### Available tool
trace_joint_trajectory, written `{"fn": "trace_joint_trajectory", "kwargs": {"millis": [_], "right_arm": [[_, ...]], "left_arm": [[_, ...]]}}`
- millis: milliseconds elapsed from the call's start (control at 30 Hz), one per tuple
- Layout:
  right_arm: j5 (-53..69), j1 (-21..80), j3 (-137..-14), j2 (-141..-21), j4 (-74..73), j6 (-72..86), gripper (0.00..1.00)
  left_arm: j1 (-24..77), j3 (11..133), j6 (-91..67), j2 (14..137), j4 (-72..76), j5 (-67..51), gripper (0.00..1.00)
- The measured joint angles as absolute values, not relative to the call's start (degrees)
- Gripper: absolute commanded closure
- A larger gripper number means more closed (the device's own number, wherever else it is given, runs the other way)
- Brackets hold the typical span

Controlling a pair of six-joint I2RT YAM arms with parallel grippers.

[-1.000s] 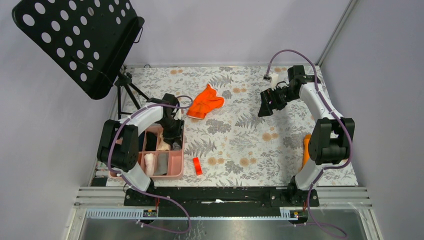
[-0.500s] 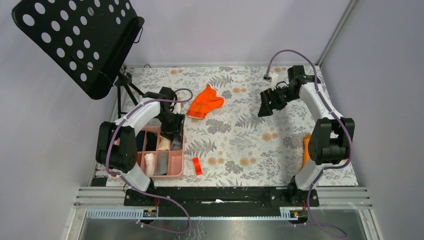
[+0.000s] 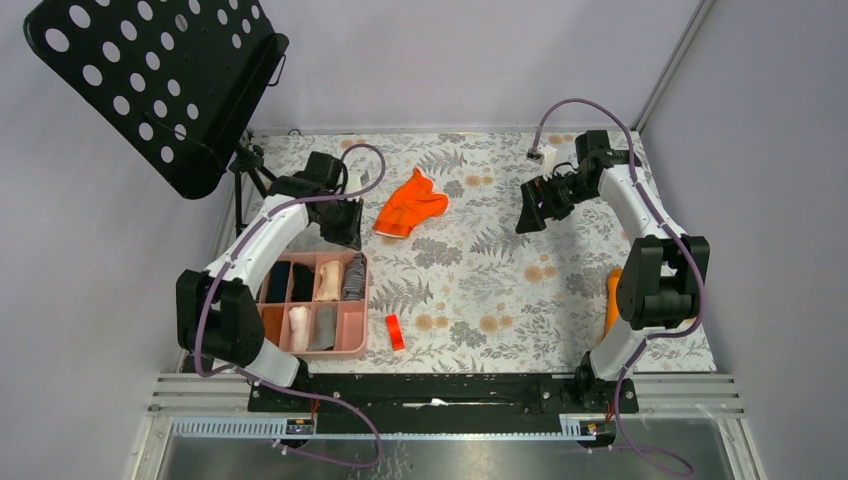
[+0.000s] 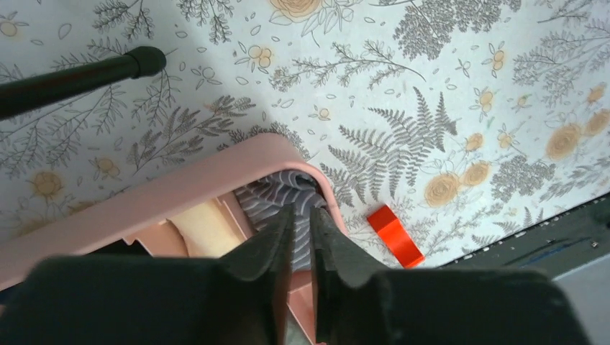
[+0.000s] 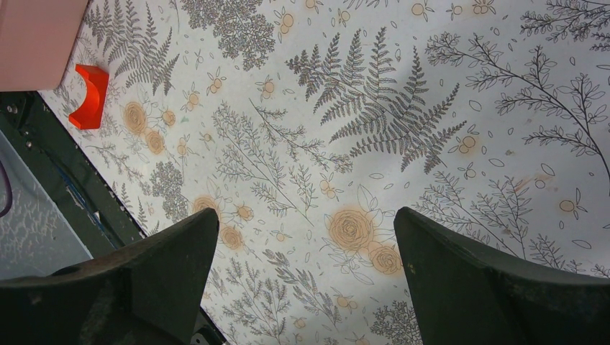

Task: Roll the underwear
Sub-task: Place the underwear at the center of the board.

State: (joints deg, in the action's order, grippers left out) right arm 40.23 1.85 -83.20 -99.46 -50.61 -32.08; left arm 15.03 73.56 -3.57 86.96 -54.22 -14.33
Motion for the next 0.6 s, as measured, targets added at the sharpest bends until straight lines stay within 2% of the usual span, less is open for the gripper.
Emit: {"fn": "trace_joint_trajectory", "kwargs": {"millis": [100,600], "right_arm": [[40.2,1.8,-83.4,-99.5,-50.7,-32.1,0.0],[40.2,1.8,-83.4,-99.5,-50.9,-32.1,0.0]], "left_arm": [[15.1,70.8,-2.8,86.8,-50.7,-14.0,0.96],[15.3,61.6,-5.0,89.7,-42.9,-14.0,0.97]]}}
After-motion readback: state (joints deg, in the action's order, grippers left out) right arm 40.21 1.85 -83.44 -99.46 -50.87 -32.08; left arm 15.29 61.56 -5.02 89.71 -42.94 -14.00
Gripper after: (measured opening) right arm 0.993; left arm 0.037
